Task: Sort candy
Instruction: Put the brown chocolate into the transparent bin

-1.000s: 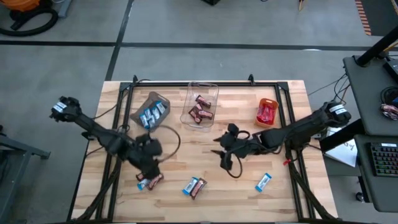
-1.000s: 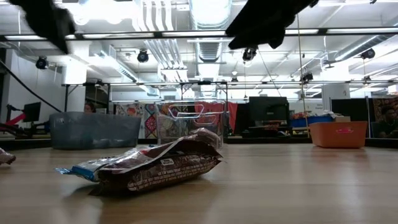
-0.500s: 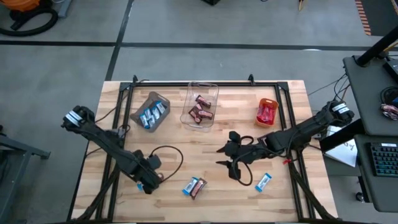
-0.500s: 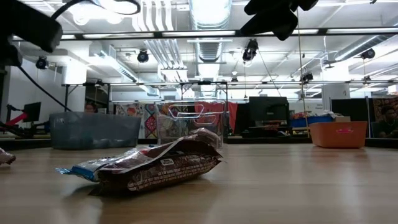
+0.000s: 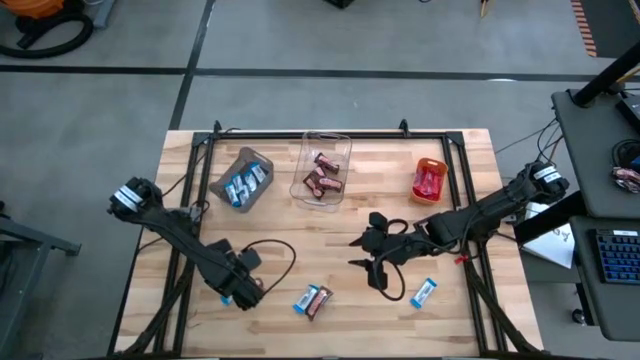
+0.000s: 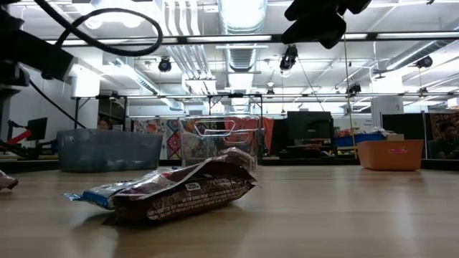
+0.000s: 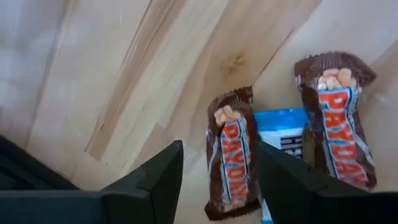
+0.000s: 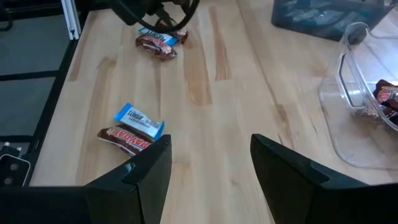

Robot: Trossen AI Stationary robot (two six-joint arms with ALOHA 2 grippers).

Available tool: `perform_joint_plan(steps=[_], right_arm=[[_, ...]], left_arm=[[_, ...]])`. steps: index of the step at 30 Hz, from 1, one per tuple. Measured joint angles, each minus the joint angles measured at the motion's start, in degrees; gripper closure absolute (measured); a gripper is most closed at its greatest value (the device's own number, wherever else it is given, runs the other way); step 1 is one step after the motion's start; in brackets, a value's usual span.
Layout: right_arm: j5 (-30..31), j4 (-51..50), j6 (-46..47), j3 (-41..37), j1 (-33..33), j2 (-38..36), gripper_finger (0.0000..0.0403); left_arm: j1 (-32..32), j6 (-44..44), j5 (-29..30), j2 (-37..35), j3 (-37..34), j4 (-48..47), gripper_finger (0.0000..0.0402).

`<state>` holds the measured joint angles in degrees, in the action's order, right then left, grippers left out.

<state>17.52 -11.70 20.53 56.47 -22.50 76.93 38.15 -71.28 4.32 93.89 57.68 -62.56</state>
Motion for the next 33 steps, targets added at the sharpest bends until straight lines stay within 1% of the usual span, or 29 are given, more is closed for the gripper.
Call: perform_joint_plan(steps=[6, 14, 18, 21, 28, 31, 33], right_arm=[[0.0, 0.0, 0.1, 0.0, 0.0, 0.0, 0.0191], [0.0, 0.0, 0.0, 0.0, 0.0, 0.0, 0.0191], [0.0, 0.0, 0.0, 0.0, 0.0, 0.0, 0.0191], [0.0, 0.0, 0.0, 0.0, 0.0, 0.0, 0.0191], [0.0, 0.0, 0.0, 0.0, 0.0, 0.0, 0.0191], [0.0, 0.0, -0.1, 0.0, 0.0, 0.0, 0.0191], [0.0, 0.0, -0.1, 0.0, 0.0, 0.0, 0.0191]], left_arm=[[-0.8, 1.2, 0.7, 0.6, -1.8, 2.3, 0.0222], [-0.9, 1.6, 0.5, 0.6, -5.9, 9.1, 0.0239], [-1.0, 1.6, 0.4, 0.6, -7.1, 9.7, 0.0249], [-1.0, 2.1, 0.7, 0.6, -7.2, 9.9, 0.0269], [-1.0, 2.7, 0.7, 0.6, -7.2, 9.9, 0.0337], [-1.0, 3.6, 0.8, 0.6, -6.7, 9.7, 0.0353], [-1.0, 4.5, 1.0, 0.5, -6.1, 9.5, 0.0357]])
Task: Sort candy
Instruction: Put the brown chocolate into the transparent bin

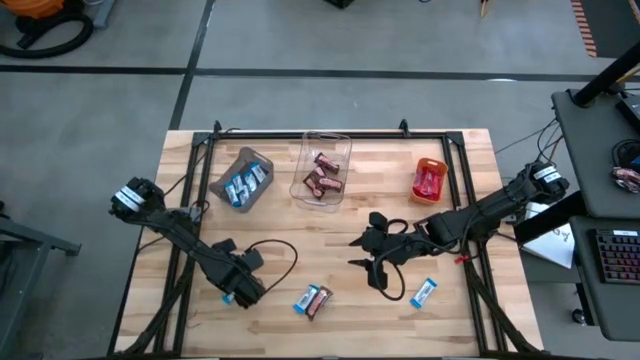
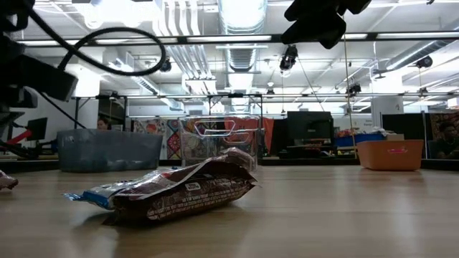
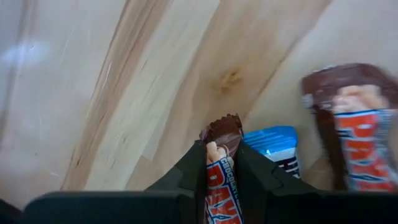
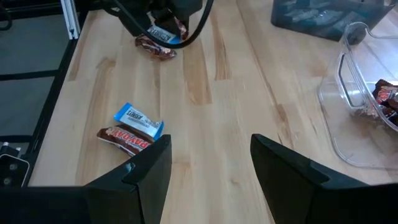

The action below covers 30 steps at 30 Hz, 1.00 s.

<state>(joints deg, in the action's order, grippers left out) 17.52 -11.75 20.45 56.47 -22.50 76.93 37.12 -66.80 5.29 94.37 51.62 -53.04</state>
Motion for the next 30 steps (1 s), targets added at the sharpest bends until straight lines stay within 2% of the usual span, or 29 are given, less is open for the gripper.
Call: perform_joint_plan(steps=[9, 12, 15, 22, 27, 30], right_arm=[[0.0, -0.6, -0.1, 0.0, 0.0, 0.0, 0.0191], [0.0, -2.6, -0.1, 0.0, 0.0, 0.0, 0.0191], [0.0, -5.1, 0.9, 0.0, 0.0, 0.0, 0.0191], [-0.2, -11.0, 6.2, 0.0, -0.5, -0.9, 0.0191], [-2.1, -14.3, 11.1, 0.0, -1.8, -2.0, 0.0191], [-3.0, -15.6, 13.8, 0.0, -2.8, -2.6, 0.0191]], left_arm=[[-0.2, 6.3, 1.9, -1.3, 5.4, -3.5, 0.0358], [-1.0, 10.8, 5.0, -2.4, 7.8, -3.5, 0.0358], [-3.5, 14.2, 12.1, -4.0, 10.2, -4.0, 0.0358], [-14.2, 33.7, 22.2, -7.9, 14.7, -0.5, 0.0358], [-25.7, 50.5, 22.8, -8.1, 16.9, 9.8, 0.0358], [-33.3, 55.5, 22.2, -7.4, 18.7, 14.0, 0.0358]])
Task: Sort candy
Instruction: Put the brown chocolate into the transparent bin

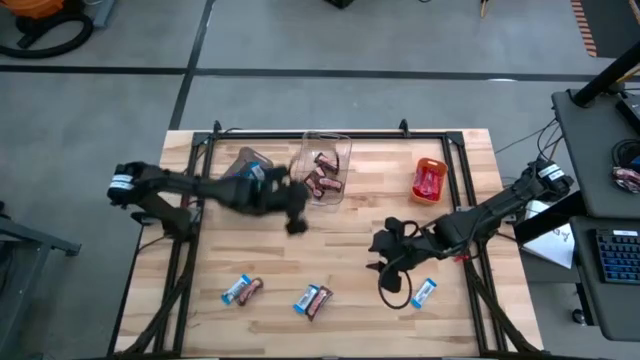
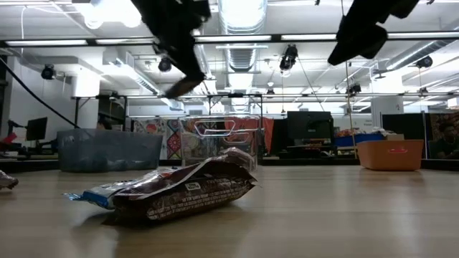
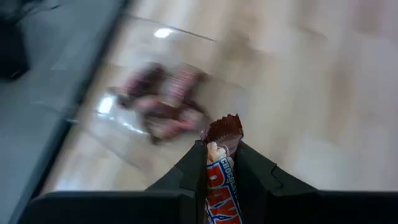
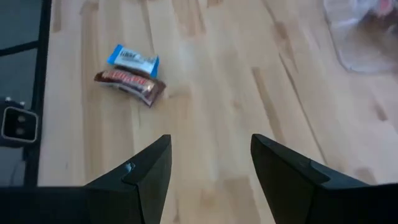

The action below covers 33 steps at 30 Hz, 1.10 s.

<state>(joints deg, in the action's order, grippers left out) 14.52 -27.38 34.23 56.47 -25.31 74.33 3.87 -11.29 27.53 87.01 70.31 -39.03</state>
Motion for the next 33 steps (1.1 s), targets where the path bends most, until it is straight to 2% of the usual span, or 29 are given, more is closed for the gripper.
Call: perform_joint_plan(steps=[4, 10, 19, 33], right_arm=[[-0.3, -1.4, 2.2, 0.0, -1.6, -0.2, 0.0191], [-2.7, -5.3, 6.5, 0.0, -3.1, -0.2, 0.0191], [-3.0, -8.8, 10.5, 0.0, -3.5, -0.2, 0.0191], [-4.5, -10.5, 16.8, 0.0, -3.4, -0.2, 0.0190]], left_arm=[[-9.9, 2.2, -1.7, 1.1, 1.3, 5.7, 0.0358], [-20.2, 3.3, -19.0, 3.3, 0.4, 16.8, 0.0358], [-24.7, 2.9, -19.5, 8.0, 0.3, 21.0, 0.0352], [-25.9, 3.3, -19.1, 10.2, 0.3, 21.5, 0.0294]])
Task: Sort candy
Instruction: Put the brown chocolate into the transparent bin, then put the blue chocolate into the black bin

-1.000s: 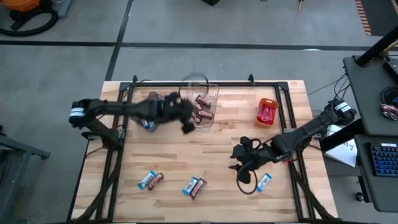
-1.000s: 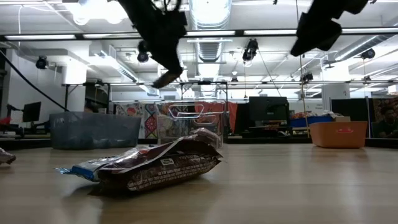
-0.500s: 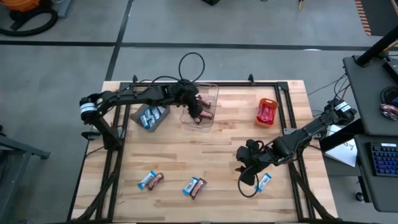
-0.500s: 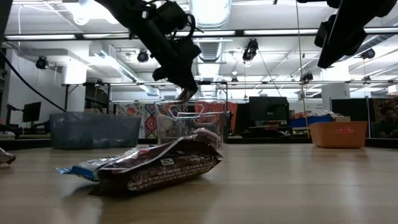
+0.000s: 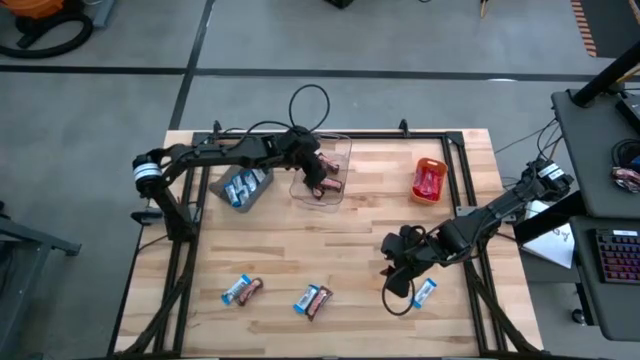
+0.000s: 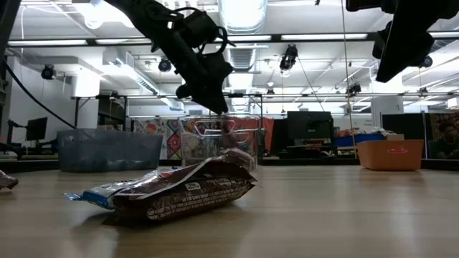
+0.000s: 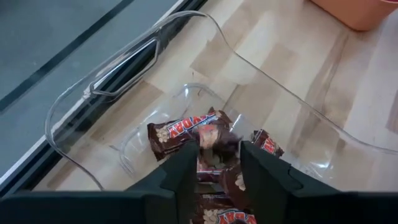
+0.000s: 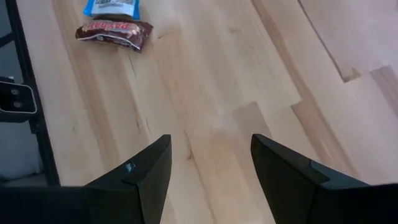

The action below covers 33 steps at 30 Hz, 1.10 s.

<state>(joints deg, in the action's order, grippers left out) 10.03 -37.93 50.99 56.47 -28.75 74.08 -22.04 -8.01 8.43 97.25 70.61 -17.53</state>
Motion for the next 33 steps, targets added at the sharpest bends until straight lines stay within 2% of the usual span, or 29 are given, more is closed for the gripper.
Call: perform_joint_plan(steps=[10, 17, 26, 33], right_arm=[[-1.5, -1.3, 2.0, 0.0, 0.0, 0.0, 0.0190], [-3.7, -3.9, 5.9, 0.0, 0.0, 0.0, 0.0190], [-5.8, -9.6, 12.1, 0.0, 0.0, 0.0, 0.0190], [-6.0, -9.8, 11.1, 0.0, 0.0, 0.0, 0.0190]], left_arm=[[0.4, 1.3, 0.0, -0.5, 0.0, -0.2, 0.0271], [4.5, 5.2, 0.0, -4.9, 0.0, -3.0, 0.0271], [16.7, 5.4, 0.0, -11.3, -1.2, -9.5, 0.0271], [30.9, -4.9, 0.0, -10.5, -1.3, -19.9, 0.0271]])
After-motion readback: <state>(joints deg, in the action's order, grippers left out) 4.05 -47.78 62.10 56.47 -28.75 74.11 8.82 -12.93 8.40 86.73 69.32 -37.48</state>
